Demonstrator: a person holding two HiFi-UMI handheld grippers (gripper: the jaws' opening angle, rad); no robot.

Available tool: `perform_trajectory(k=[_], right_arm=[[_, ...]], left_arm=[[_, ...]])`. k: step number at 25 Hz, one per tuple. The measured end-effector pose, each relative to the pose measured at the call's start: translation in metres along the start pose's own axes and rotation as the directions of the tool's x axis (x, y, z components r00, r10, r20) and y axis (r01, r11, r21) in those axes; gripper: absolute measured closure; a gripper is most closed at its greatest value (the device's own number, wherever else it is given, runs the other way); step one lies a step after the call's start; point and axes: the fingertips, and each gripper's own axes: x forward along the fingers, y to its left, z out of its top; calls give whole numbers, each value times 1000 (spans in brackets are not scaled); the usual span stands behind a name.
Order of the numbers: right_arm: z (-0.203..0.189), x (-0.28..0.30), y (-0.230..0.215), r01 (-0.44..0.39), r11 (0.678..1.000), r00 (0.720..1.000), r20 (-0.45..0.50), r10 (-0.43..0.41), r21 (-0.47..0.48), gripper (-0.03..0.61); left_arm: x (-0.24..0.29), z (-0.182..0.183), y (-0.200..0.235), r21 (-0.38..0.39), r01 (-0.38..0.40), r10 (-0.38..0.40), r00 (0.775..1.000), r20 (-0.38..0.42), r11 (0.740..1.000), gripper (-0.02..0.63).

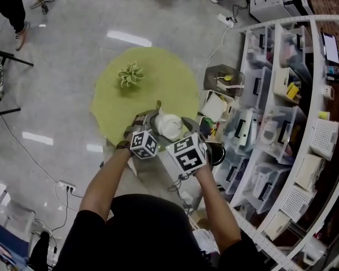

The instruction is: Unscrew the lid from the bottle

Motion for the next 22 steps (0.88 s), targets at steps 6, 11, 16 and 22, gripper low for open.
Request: perform_trajectory(k=[6,11,16,22], right_arm=[[-2,-3,0,-20,999,1000,-8,20,-39,184],[-2,-1,2,-49,987,998,-51,41,-152,186],[-3,0,6,-87,946,994,-93,60,-312,186],[-6,0,11,-145,808,986,-147,73,-570,186]], left_arm=[[1,2,-1,-11,1,-1,1000,5,1000,215],[1,1,0,-13,1,-1,1000,4,1000,215],[1,0,-1,-14,0,0,1000,5,1000,215],[1,1,0,-16,-3,3,1000,3,1000,215]])
